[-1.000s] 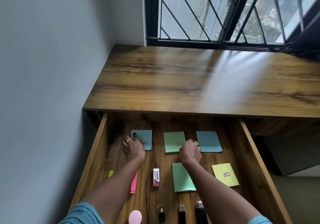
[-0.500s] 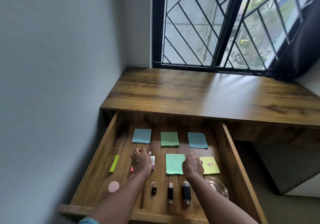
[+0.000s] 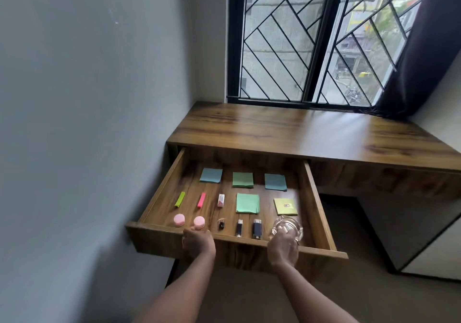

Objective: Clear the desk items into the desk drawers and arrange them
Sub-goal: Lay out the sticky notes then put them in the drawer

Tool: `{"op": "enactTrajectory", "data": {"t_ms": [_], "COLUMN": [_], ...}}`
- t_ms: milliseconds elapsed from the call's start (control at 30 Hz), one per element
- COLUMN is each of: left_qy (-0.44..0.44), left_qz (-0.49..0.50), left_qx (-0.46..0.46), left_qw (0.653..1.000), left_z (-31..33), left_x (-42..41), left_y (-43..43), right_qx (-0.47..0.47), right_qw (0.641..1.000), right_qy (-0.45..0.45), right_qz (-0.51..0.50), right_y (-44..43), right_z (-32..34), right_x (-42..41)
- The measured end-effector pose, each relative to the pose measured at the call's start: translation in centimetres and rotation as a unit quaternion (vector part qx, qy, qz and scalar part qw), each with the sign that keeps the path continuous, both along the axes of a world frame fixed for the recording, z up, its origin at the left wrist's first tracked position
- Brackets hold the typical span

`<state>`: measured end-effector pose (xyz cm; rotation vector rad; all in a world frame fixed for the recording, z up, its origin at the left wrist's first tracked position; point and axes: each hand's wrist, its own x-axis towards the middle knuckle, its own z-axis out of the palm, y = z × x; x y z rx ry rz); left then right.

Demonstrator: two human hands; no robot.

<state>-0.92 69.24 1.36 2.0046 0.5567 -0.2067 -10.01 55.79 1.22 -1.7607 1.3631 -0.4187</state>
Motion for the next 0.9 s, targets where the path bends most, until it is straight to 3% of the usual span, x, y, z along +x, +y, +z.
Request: {"op": "enactTrajectory", "data": {"t_ms": [100, 167, 300, 367, 533, 900], "left_qy": [0.09, 0.115, 0.102, 0.107, 0.117, 0.084], "left_qz": [0.022, 0.034, 0.024, 0.022, 0.035, 0.042], "left_qx": [-0.053, -0.092, -0.141, -0.161, -0.164, -0.198], "left_qw": [0.994, 0.989, 0.984, 0.981, 0.979, 0.976], "left_z": [-0.3, -0.3, -0.2, -0.1, -0.8, -1.7], "left_x": [-0.8, -0.9, -0.4, 0.3, 1.4, 5.3], "left_y": [0.9, 1.1, 1.0, 0.8, -0.1, -2.7], "right_qx": [0.061, 0.089, 0.097, 0.162, 0.195, 0.228], "right_qw": [0.996, 0.995, 0.991, 0.979, 0.978, 0.968], "right_qy": [-0.021, -0.014, 0.002, 0.004, 0.014, 0.007], "right_qz": [-0.054, -0.038, -0.096, -0.12, -0.075, -0.102], "right_y": [-0.2, -0.6, -1.2, -1.4, -2.5, -6.0], "right_z": [-0.5, -0.9, -1.1, -1.1, -1.7, -1.9], "right_x": [-0.4, -0.8, -1.0, -1.3, -1.2, 3.7]}}
